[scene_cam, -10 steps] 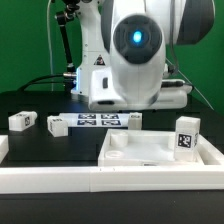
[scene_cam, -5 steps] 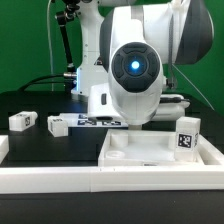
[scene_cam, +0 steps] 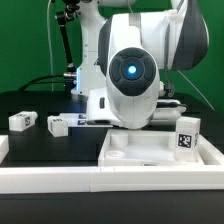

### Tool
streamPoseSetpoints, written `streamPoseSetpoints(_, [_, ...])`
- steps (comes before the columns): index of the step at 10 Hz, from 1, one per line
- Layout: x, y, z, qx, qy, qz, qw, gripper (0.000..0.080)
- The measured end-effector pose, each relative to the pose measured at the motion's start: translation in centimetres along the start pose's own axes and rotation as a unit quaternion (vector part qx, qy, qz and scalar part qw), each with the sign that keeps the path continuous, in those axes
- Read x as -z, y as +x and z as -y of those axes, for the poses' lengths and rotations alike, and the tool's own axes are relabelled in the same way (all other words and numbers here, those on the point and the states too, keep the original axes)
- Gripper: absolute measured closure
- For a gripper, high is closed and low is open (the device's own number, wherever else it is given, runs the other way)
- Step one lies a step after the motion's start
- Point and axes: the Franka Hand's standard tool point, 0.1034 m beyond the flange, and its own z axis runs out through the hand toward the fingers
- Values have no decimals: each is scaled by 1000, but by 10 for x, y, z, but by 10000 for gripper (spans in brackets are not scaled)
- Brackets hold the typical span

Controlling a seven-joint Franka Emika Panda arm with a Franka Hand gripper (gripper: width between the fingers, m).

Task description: Assemble square table

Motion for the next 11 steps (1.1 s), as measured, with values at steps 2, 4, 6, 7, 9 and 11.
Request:
streamPoseSetpoints(2, [0, 0, 1, 0, 0, 0, 1000, 282])
streamPoseSetpoints(4, [0, 0, 1, 0, 0, 0, 1000, 420])
streamPoseSetpoints(6, [0, 0, 1, 1, 0, 0, 1000, 512])
streamPoseSetpoints(7, [0, 0, 1, 0, 0, 0, 1000, 511])
streamPoseSetpoints(9, [0, 0, 1, 1, 0, 0, 1000, 511])
streamPoseSetpoints(11, [14, -7, 3, 6, -1, -1, 1000, 511])
